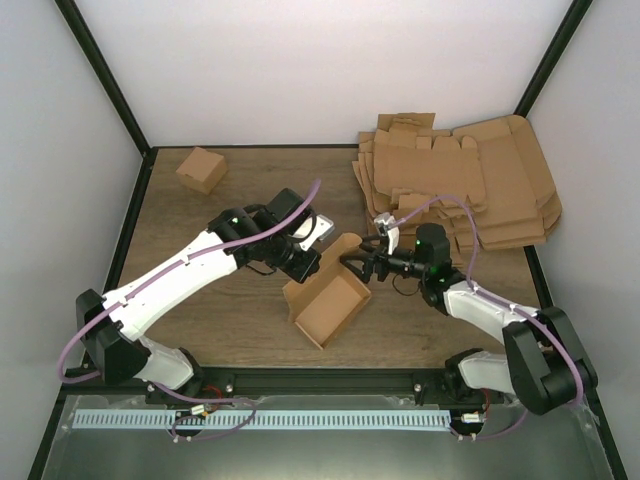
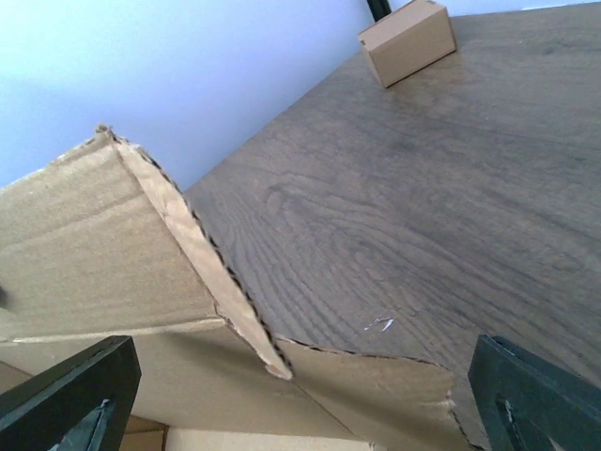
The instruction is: Fold the paper box
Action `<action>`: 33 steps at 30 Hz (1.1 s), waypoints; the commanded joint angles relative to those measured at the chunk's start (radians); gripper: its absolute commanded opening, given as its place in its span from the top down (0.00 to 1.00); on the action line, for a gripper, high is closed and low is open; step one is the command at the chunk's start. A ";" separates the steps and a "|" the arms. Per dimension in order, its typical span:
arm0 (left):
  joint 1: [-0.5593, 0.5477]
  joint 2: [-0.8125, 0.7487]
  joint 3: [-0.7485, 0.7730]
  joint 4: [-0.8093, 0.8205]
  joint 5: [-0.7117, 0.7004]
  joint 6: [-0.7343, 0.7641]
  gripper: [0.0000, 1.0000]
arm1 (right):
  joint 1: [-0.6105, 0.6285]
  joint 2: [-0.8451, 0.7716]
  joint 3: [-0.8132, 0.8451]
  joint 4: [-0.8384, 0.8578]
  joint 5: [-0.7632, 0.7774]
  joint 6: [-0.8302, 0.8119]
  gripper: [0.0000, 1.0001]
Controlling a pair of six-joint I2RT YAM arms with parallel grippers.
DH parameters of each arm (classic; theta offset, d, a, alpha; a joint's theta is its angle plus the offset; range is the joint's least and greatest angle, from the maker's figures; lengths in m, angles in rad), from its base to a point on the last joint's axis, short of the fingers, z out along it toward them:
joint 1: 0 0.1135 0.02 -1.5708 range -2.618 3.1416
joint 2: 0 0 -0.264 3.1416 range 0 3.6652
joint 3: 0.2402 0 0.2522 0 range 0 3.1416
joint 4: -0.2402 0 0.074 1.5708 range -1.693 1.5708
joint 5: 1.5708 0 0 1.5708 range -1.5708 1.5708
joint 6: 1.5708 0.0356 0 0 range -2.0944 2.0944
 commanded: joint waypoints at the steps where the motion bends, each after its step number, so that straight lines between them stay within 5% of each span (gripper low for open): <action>1: 0.002 -0.007 0.019 -0.009 0.031 0.022 0.96 | -0.006 0.017 0.021 0.061 -0.086 -0.022 0.00; 12: 0.002 0.039 0.052 -0.014 -0.057 0.036 0.96 | -0.007 -0.104 -0.053 -0.036 -0.107 -0.041 0.12; 18: 0.003 0.067 0.077 -0.018 -0.042 0.052 0.96 | -0.005 -0.101 -0.027 -0.097 -0.067 -0.061 0.31; 27: 0.003 0.094 0.114 -0.039 -0.024 0.068 0.96 | 0.028 -0.049 0.036 -0.211 0.090 -0.087 0.75; 33: 0.003 0.110 0.118 -0.036 -0.026 0.077 0.96 | 0.062 -0.058 0.045 -0.252 0.173 -0.098 0.84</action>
